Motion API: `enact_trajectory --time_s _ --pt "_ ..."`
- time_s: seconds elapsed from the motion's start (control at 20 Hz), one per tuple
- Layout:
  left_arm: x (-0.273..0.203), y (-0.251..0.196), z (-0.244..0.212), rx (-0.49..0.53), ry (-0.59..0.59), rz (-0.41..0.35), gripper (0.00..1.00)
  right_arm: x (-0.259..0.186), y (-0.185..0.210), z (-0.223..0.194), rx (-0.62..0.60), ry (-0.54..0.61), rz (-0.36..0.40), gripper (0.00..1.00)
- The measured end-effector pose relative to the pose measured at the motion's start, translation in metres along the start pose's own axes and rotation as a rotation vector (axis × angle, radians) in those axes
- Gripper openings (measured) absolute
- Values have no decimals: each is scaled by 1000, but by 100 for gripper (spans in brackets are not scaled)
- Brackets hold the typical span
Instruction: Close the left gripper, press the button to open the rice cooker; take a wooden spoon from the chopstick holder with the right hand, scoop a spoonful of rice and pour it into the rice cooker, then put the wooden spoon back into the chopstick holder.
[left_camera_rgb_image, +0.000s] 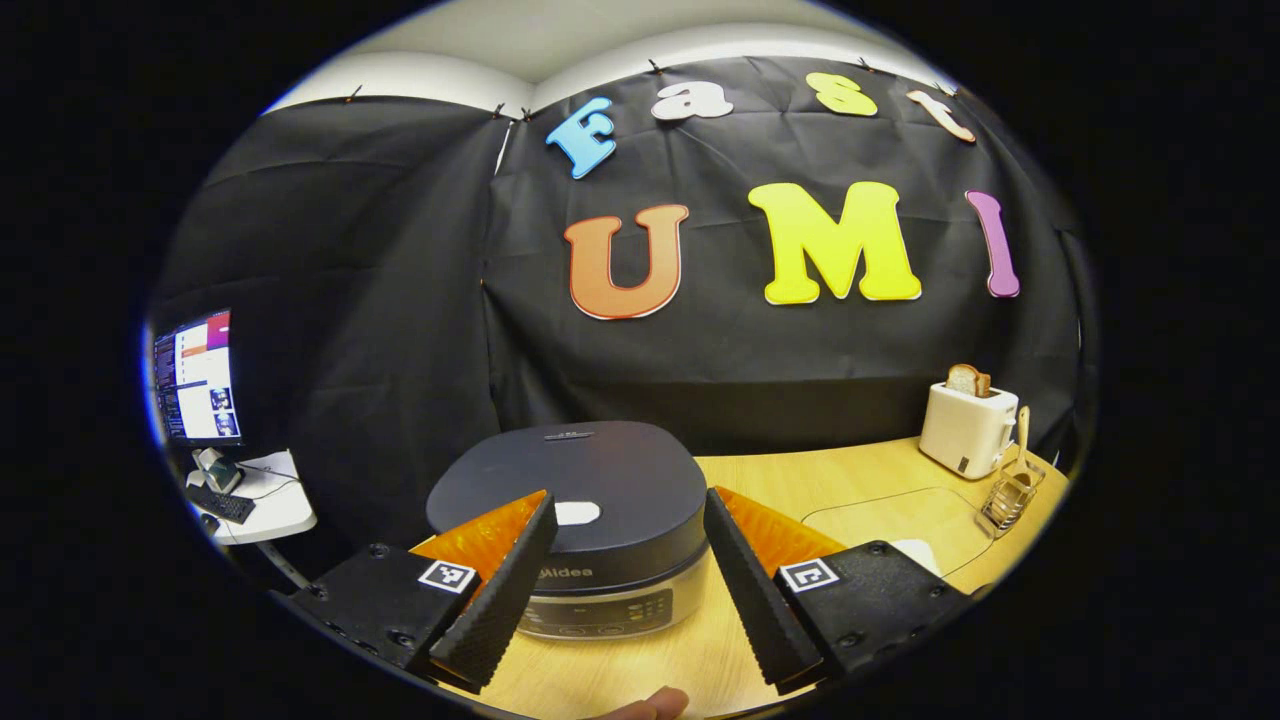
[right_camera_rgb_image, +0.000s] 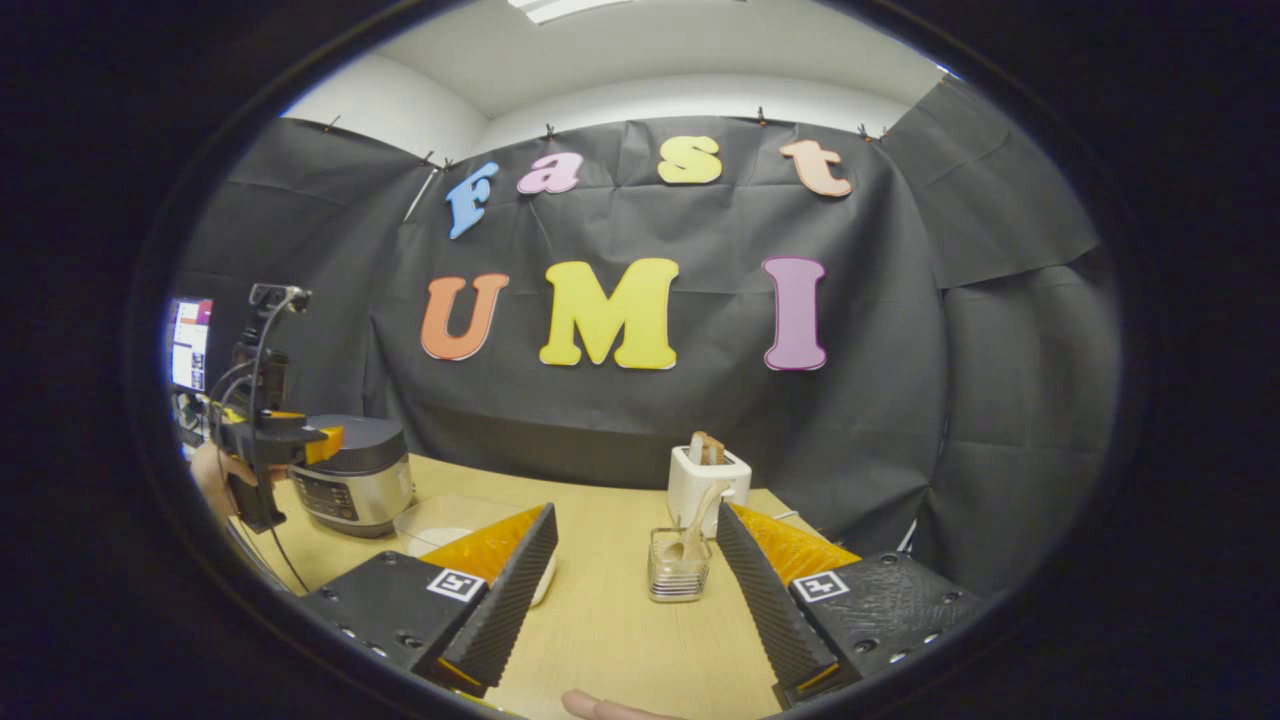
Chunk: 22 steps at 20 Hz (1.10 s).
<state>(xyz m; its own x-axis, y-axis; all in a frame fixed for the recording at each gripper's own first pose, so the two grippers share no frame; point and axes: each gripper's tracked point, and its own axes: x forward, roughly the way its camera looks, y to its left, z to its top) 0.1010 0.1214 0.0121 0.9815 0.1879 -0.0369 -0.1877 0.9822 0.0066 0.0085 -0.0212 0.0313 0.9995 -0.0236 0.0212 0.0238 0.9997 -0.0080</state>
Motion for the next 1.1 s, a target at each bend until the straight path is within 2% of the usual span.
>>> enact_trajectory --time_s 0.3,0.6,1.1 --pt "-78 -40 21 -28 -69 -93 94 0 0 -4 1 15 -17 97" --pt "-130 -77 4 -49 -59 -208 95 -10 3 -9 4 15 -31 97" --pt "-132 -75 -20 -30 -29 -205 95 -2 5 -33 -7 74 -31 97"
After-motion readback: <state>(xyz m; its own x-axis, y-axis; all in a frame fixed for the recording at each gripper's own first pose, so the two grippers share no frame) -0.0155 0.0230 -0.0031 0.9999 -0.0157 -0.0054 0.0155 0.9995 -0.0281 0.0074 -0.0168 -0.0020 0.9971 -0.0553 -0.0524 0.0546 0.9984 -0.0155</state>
